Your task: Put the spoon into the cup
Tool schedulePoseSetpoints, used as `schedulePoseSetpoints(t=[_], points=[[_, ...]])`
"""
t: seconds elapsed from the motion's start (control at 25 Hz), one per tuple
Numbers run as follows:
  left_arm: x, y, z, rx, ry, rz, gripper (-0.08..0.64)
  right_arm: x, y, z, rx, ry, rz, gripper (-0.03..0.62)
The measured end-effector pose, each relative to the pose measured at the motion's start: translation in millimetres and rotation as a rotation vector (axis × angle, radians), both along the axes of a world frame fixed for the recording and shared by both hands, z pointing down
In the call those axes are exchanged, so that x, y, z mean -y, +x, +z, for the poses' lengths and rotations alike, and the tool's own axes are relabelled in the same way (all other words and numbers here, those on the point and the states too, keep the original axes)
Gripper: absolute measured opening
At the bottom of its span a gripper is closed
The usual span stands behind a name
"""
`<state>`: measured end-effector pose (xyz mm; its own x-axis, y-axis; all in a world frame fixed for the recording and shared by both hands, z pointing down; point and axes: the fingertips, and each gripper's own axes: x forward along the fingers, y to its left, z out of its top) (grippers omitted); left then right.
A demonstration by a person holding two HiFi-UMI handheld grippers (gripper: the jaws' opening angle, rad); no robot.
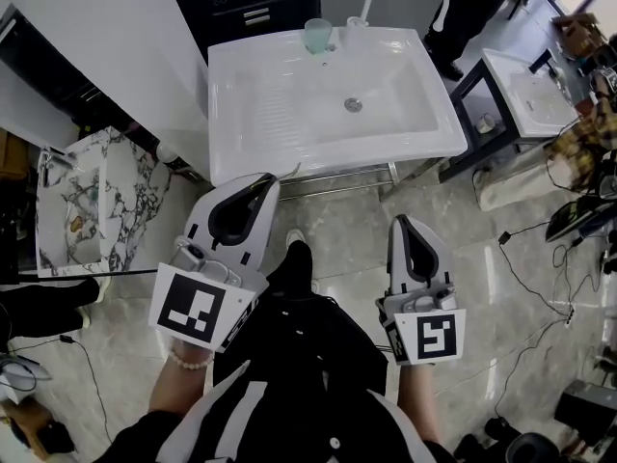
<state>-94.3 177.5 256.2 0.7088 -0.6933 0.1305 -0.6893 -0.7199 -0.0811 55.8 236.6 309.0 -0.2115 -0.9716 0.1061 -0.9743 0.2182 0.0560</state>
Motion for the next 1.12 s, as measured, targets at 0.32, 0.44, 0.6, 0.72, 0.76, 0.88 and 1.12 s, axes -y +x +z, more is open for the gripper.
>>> schedulePoseSetpoints(t=[0.32, 0.44, 0.6, 0.72, 0.76, 0.88, 1.12], points=[[33.4, 4.3, 0.6, 0.017, 0.002, -0.005, 0.005, 27.9, 5.6, 0.4, 0.003, -0.001, 0.002, 0.000], [45.7, 11.2, 5.4, 0.023, -0.015, 0.003, 0.006, 39.0, 11.5, 1.3, 0.004, -0.007, 0.007, 0.000], [66.5, 18.3, 7.5, 0.022, -0.012, 0.010, 0.006, 55.7, 20.3, 1.1, -0.009, -0.011, 0.012, 0.000], [84.0, 25.1, 7.7, 0.018, -0.018, 0.013, 0.006, 72.2, 27.4, 1.0, -0.013, -0.018, 0.017, 0.000], [90.6, 27.1, 7.7, 0.014, -0.020, 0.013, 0.006, 78.7, 29.2, 1.1, -0.014, -0.019, 0.019, 0.000], [112.6, 30.6, 8.8, 0.000, -0.030, 0.015, 0.006, 100.5, 30.8, -0.6, -0.015, -0.019, 0.015, 0.000], [156.8, 35.6, 8.4, -0.013, -0.042, 0.021, 0.006, 142.0, 43.1, -5.5, -0.039, -0.039, 0.038, 0.000]])
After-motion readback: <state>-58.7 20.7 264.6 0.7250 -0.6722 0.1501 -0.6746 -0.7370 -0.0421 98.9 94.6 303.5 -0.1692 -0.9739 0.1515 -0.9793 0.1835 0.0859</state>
